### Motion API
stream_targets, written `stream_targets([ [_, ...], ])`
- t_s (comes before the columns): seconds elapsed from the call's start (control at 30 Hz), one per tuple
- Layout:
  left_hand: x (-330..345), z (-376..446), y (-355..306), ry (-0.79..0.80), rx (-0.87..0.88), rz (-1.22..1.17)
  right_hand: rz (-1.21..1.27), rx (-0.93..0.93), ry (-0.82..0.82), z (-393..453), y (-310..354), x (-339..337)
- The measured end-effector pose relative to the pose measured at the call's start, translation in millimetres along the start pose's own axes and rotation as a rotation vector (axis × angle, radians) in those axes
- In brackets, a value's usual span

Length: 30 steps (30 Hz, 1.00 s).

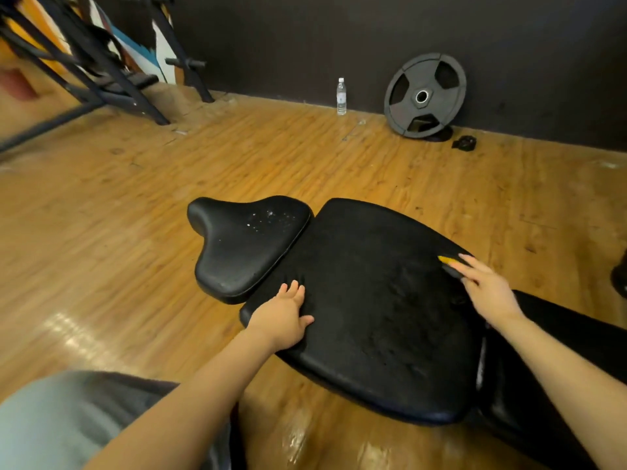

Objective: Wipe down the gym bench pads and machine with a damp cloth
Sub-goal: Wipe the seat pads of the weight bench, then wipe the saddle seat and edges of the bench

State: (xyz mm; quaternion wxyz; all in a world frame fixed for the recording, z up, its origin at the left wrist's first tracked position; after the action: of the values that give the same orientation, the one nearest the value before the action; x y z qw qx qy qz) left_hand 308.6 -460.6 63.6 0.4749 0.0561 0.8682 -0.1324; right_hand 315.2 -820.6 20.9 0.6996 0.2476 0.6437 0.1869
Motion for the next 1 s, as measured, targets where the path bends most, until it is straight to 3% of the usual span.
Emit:
stream_targets([
  [0.1, -2, -11, 14, 0.047, 0.052, 0.022, -0.006, 0.126, -0.067, -6, 25, 20],
  [0.37, -24, 6, 38, -0.004, 0.014, 0.049, -0.041, -0.396, 0.098, -54, 203, 140],
  [0.5, -37, 7, 58, -0.101, -0.072, 0.085, -0.182, -0.561, 0.144, -38, 194, 135],
  [0.67, -24, 1, 86, -0.018, -0.139, 0.006, -0.114, -0.084, -0.019, 25, 126, 85],
  [0.83, -14, -1, 92, -0.045, -0.116, -0.085, -0.107, 0.022, -0.052, 22, 139, 89],
  [1.0, -10, -3, 94, -0.065, -0.183, -0.088, -0.103, -0.447, 0.112, -46, 207, 139],
])
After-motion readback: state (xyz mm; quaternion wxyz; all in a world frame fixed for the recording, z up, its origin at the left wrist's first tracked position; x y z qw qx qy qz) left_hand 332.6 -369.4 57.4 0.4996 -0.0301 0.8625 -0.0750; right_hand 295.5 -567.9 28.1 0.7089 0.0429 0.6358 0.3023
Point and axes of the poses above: each hand's wrist, its own z-axis towards the middle knuckle, its own x-axis out of the palm, y = z × x, the point moved 3 cm from there along z, towards the middle knuckle, and after that the axes turned 5 degrees about y, right-handed, at the moved point
